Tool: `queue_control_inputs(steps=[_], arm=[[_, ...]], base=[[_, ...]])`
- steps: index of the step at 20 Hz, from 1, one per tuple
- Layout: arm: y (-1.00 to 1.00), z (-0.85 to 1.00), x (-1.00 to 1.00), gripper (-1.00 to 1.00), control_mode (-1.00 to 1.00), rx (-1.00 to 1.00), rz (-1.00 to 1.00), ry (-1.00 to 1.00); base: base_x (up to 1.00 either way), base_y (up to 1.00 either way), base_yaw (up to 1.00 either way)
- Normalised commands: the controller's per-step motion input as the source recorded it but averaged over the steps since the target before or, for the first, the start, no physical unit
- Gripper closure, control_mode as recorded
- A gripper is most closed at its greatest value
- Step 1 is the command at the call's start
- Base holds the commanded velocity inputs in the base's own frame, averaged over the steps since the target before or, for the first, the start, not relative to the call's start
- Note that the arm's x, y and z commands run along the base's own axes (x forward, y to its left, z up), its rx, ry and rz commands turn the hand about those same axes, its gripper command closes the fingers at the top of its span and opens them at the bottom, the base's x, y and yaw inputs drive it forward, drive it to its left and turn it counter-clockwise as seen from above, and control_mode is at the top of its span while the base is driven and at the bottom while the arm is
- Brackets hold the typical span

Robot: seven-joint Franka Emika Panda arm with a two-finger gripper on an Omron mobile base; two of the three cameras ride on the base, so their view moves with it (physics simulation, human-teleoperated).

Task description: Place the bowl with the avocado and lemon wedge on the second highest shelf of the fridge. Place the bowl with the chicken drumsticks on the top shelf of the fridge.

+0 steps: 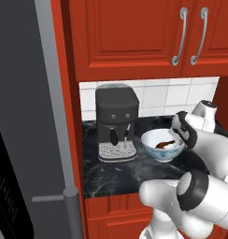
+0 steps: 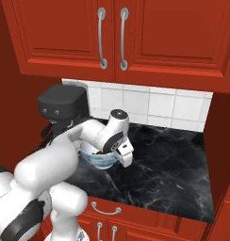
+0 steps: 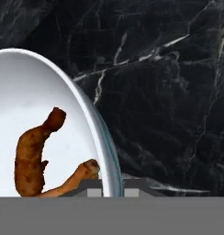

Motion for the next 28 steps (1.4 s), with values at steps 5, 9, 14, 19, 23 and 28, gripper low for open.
queue_control_inputs(steps=[5, 9, 14, 19, 23, 28], arm=[[0.0, 0.96, -1.0, 1.0, -1.0, 0.0, -0.02, -0.1], [0.0, 0.96, -1.0, 1.0, -1.0, 0.02, -0.08, -0.2], [0.0, 0.57, -1.0, 1.0, -1.0, 0.03, -0.07, -0.15], [0.0, 0.0, -0.2, 1.0, 1.0, 0.0, 0.0, -0.04], [0.0, 0.0, 0.0, 1.0, 1.0, 0.0, 0.0, 0.0], [0.0, 0.0, 0.0, 1.0, 1.0, 0.0, 0.0, 0.0]], base=[[0.0, 0.0, 0.0], [0.0, 0.0, 0.0], [0.0, 0.0, 0.0], [-0.8, 0.0, 0.04], [-1.0, 0.12, 0.26], [-1.0, 0.37, 0.33]])
